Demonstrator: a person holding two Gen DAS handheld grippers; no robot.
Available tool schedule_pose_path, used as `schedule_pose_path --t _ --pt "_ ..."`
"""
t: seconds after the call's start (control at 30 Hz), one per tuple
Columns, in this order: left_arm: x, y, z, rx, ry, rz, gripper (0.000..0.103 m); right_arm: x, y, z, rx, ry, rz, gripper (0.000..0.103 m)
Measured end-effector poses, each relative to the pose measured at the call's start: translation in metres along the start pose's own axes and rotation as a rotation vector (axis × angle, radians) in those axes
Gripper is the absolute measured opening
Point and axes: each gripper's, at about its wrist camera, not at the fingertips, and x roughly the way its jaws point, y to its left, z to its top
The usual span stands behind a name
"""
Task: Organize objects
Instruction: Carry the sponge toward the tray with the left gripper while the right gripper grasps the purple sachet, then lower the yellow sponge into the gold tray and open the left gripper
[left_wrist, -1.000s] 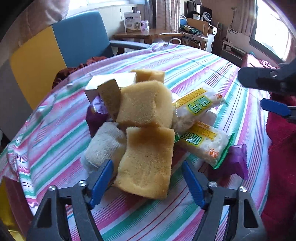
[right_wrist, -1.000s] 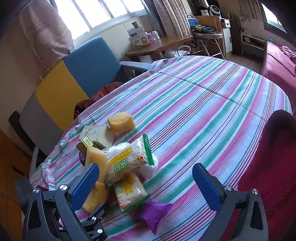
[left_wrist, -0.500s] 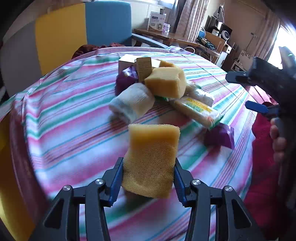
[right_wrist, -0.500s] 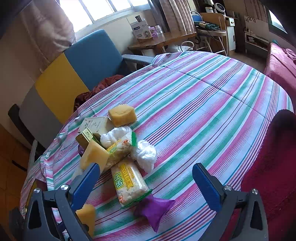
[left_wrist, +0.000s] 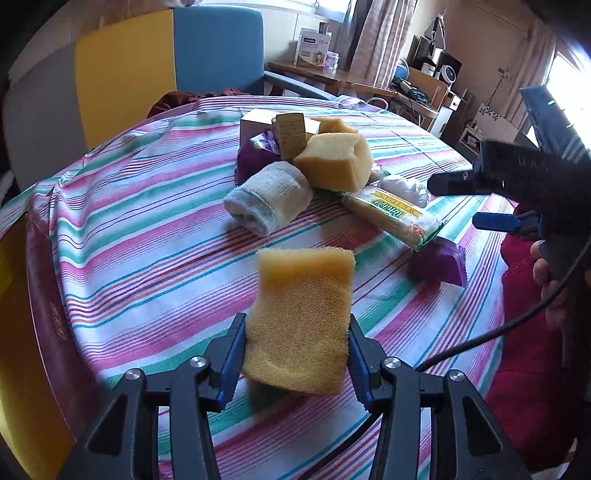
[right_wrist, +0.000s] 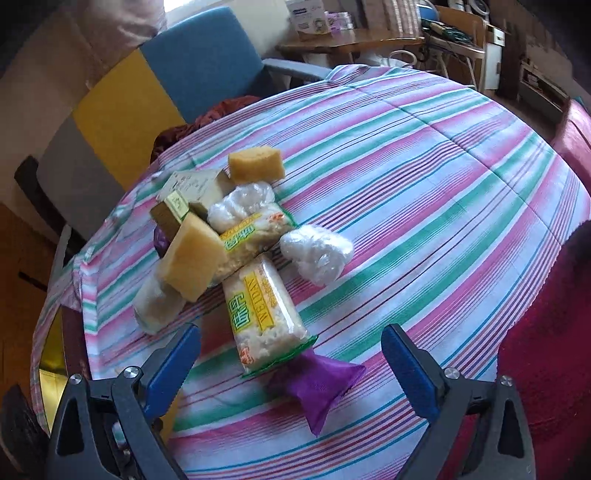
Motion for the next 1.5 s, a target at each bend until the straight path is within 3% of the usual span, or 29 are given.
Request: schedule_pose_path --t 0.1,0.23,0.5,0.63,0.77,0.83,1.0,1.13,1.27,1.43,1.5 --pt "-0.009 0.002 -0.001 -0.01 -0.017 -0.011 0.05 0.008 0.01 -0.005 -0.106 0.097 0.008 0.097" --pt "-0.025 -0.001 -0.001 -0.008 -0.053 -0.019 0.05 0.017 0.026 -0.008 -0.275 0.16 -0.128 0.095" --pt "-0.058 0.001 -0.007 -0.017 -0.092 -0.059 0.05 0.038 0.047 -0.013 -0.545 0.273 -0.226 0.094" --pt "-0.07 0.006 -0.013 -0.038 -0.11 -0.068 0.05 0.05 0.051 -0.019 -0.61 0.324 -0.256 0.073" --pt "-0.083 0.013 -0.016 -0.058 -0.126 -0.07 0.05 0.057 0.049 -0.024 -0.591 0.346 -0.246 0.039" --pt "-0.092 0.021 -0.018 -0.073 -0.138 -0.067 0.05 0.054 0.051 -0.029 -0.596 0.339 -0.249 0.037" --pt "-0.117 0.057 -0.029 -0.138 -0.15 -0.032 0.05 0.039 0.07 -0.055 -0.647 0.328 -0.174 0.036" --pt "-0.14 0.115 -0.041 -0.267 -0.155 0.04 0.05 0.028 0.095 -0.072 -0.672 0.291 -0.055 0.036" --pt "-0.155 0.185 -0.051 -0.397 -0.152 0.201 0.05 0.031 0.122 -0.082 -0.681 0.267 0.044 0.036" --pt "-0.154 0.258 -0.062 -0.556 -0.125 0.339 0.05 0.035 0.144 -0.08 -0.637 0.22 0.16 0.036" --pt "-0.148 0.286 -0.066 -0.628 -0.095 0.366 0.05 0.036 0.141 -0.062 -0.629 0.197 0.198 0.036"
